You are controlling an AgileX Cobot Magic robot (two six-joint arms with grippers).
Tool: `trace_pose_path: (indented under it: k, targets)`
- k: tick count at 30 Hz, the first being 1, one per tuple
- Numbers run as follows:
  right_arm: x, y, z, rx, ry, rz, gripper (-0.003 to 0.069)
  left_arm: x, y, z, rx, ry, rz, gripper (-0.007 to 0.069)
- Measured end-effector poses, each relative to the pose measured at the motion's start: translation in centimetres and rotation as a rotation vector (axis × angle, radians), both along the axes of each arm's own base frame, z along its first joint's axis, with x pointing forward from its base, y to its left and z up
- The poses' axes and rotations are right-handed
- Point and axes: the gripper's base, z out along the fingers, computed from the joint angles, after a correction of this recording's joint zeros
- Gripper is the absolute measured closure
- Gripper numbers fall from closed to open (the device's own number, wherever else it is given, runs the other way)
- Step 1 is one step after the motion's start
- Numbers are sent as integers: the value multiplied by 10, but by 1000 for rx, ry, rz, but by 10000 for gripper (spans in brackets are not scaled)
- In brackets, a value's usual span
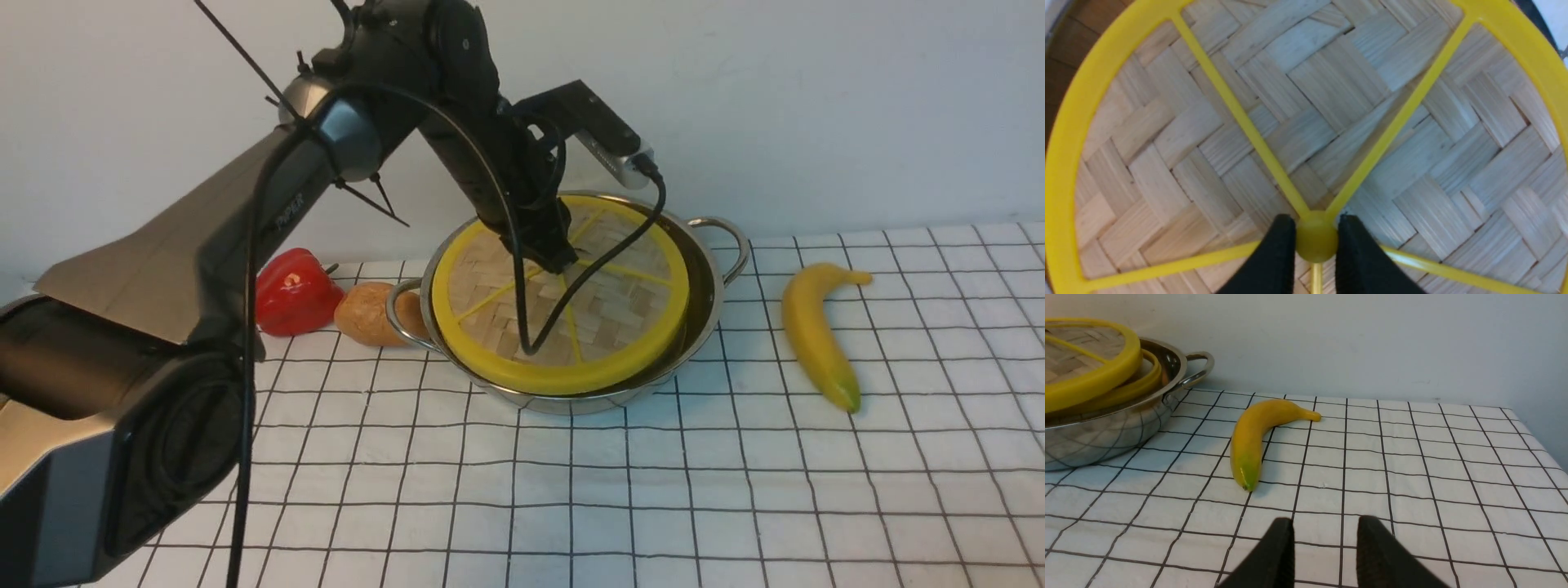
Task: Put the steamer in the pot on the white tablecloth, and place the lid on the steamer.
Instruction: 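Place the yellow bamboo steamer lid onto the steamer in the pot with the left gripper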
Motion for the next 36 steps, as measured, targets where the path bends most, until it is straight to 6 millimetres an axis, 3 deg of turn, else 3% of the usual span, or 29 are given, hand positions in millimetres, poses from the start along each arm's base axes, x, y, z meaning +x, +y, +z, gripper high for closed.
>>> trace_pose_path:
  k: [6, 12, 32, 36]
  targets:
    - [0, 0, 0, 0, 0, 0, 417, 5, -1, 0, 4, -75, -56, 508]
    - [0, 0, 0, -1, 0, 0, 417, 11, -5, -18, 6, -72, -75, 508]
    - [0, 0, 0, -3, 0, 1, 417, 19, -8, -25, -13, -114, -76, 506]
    - [0, 0, 0, -3, 0, 1, 417, 19, -8, -26, -13, -111, -74, 405]
